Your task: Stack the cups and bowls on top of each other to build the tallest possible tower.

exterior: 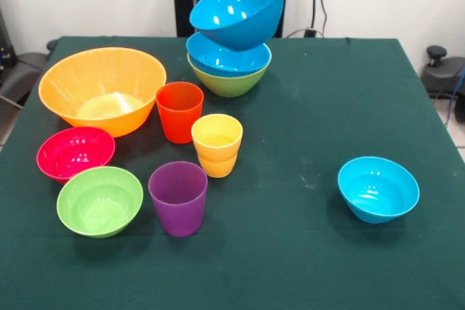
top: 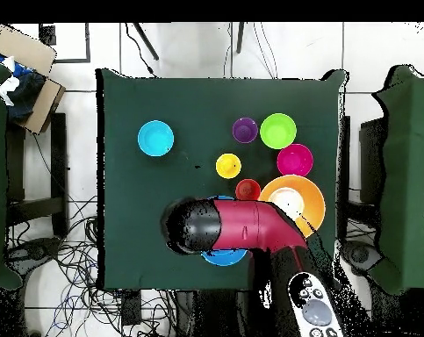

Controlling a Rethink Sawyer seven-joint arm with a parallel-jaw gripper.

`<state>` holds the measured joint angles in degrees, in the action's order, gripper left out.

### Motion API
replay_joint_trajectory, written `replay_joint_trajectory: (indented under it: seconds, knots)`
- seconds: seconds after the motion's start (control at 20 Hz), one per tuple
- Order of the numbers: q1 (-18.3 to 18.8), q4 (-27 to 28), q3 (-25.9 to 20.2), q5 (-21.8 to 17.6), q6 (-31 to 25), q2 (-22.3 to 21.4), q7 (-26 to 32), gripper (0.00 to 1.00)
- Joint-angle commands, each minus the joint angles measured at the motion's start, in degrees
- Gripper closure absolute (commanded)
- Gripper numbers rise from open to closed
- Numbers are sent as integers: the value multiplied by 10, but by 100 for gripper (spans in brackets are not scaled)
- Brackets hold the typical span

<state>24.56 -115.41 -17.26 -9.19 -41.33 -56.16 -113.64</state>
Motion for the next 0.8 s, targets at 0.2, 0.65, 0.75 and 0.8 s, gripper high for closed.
replay_joint_trajectory:
  seconds: [0.2,0.65,0.75,0.8]
  knots:
    - [4,-64,-8,-26,85,25,-14,100]
    - [8,-70,1,-36,107,35,-13,100]
    - [10,-69,2,-39,111,39,-11,100]
    - [12,-70,2,-40,113,40,-10,100]
